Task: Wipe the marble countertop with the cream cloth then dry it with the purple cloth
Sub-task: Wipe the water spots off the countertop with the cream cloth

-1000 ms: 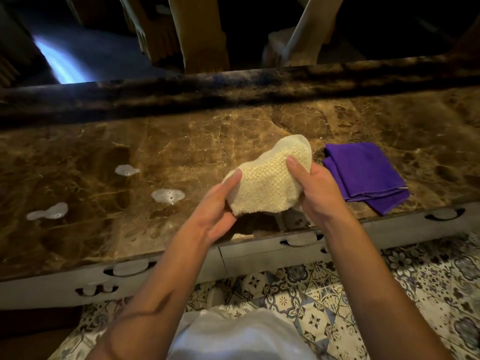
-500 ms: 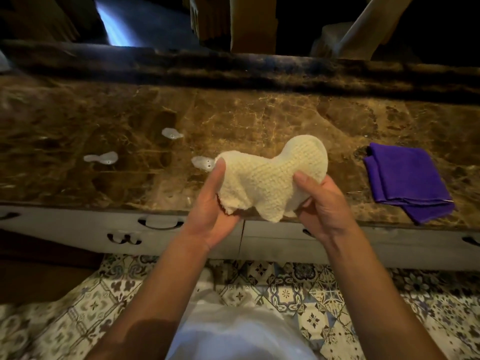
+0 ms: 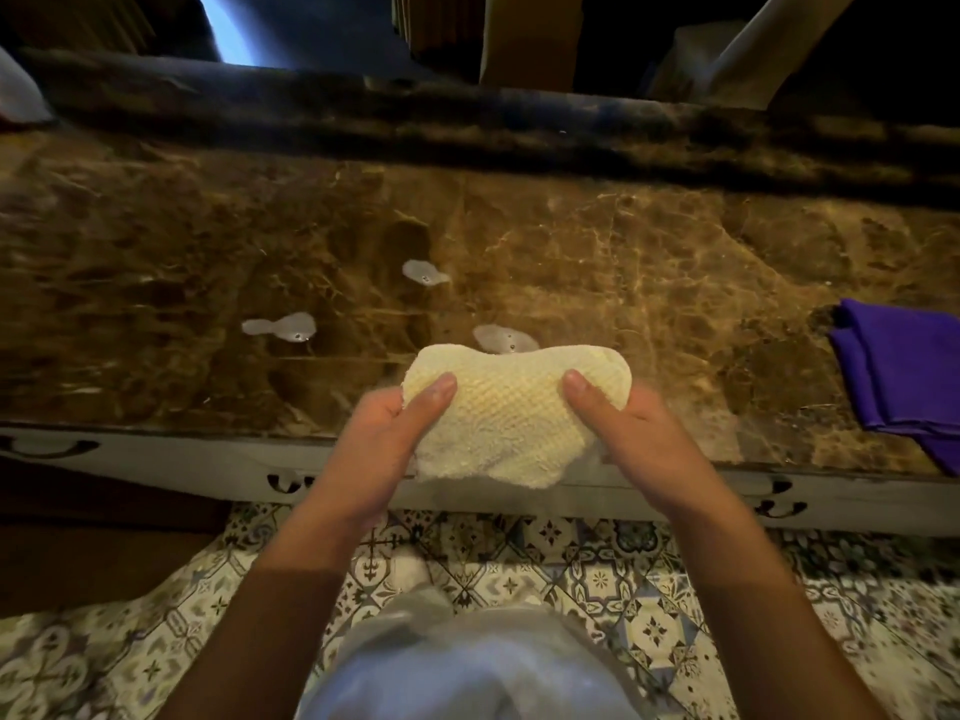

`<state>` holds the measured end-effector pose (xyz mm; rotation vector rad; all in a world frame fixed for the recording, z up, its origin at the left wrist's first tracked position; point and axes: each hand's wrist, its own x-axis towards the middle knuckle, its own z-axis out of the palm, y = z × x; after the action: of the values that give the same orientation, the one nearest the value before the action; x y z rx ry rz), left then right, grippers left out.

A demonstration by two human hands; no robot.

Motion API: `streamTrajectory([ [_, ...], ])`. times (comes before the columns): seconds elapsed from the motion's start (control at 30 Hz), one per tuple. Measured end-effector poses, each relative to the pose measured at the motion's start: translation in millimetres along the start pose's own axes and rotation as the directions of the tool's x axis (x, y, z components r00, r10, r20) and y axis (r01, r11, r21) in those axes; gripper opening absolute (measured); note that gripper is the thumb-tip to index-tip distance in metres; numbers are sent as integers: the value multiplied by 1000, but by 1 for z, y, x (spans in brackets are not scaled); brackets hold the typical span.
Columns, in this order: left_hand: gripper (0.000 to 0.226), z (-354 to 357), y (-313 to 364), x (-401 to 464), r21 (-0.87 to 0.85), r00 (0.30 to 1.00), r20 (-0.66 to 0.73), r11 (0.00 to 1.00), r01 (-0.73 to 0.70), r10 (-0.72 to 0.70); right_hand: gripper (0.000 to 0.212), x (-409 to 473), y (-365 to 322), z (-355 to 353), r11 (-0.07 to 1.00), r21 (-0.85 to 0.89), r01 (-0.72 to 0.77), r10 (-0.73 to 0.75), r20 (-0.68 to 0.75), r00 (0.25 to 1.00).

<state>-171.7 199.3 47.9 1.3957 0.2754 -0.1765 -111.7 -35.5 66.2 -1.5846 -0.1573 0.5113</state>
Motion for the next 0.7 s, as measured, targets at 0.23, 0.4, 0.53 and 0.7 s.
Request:
streamTrajectory([
  [0.23,32,-53,-2,30,-83,998,-31,995,51,-53,34,29,17,47,985,165,-59,75,-90,993],
  [0.4,26,-74,-4,52,-135,986,-128,986,94,-111,19,52,13,64,975,205,-81,112,-144,983],
  [0.53,34,-83,4,69,57,992,-113,996,62,-56,21,71,-6,59,981,175,-79,106,-151,983],
  [0.7,21,-122,34,130,413,962,-208,908,-76,175,13,87,-50,21,987,-98,128,-150,-262,953],
])
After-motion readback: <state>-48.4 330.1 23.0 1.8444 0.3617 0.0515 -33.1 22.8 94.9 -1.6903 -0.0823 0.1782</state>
